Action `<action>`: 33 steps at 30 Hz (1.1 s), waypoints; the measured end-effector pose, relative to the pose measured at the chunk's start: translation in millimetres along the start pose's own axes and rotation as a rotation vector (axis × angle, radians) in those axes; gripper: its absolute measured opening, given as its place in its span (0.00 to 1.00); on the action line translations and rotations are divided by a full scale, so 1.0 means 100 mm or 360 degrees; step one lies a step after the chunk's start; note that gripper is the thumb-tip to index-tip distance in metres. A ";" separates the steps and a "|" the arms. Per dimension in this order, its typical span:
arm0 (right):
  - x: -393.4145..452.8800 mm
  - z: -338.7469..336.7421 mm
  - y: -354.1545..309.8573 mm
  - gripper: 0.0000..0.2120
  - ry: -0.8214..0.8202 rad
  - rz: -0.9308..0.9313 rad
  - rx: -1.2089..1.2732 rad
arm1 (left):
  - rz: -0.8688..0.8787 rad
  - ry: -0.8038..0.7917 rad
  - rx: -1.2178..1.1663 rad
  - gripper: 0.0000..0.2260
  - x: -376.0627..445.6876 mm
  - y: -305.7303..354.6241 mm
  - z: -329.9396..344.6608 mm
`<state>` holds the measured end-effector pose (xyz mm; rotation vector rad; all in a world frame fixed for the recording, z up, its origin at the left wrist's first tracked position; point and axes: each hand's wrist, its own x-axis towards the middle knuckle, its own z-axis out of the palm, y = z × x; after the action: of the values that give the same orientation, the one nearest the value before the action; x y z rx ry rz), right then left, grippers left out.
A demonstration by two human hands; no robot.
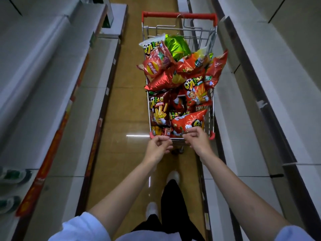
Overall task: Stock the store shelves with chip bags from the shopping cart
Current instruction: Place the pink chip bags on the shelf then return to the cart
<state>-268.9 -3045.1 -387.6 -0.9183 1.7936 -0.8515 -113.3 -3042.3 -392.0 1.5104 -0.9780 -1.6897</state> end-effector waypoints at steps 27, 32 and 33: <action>2.16 -0.65 -0.22 0.16 -0.0016 0.0214 -0.0346 | -0.0150 -0.0209 0.0877 0.32 1.85 0.67 0.95; 2.16 -0.78 -0.86 0.11 -0.0310 -0.0065 -0.0315 | -0.0070 -0.0389 0.1212 0.53 2.01 0.89 0.87; 2.15 -0.77 -0.98 0.11 -0.0361 -0.0110 -0.0319 | -0.0057 -0.0415 0.1211 0.57 2.06 0.94 0.84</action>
<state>-383.2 -3265.5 -366.8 -1.1637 1.6769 -0.5901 -220.7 -3257.2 -409.2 1.7813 -1.8945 -1.6483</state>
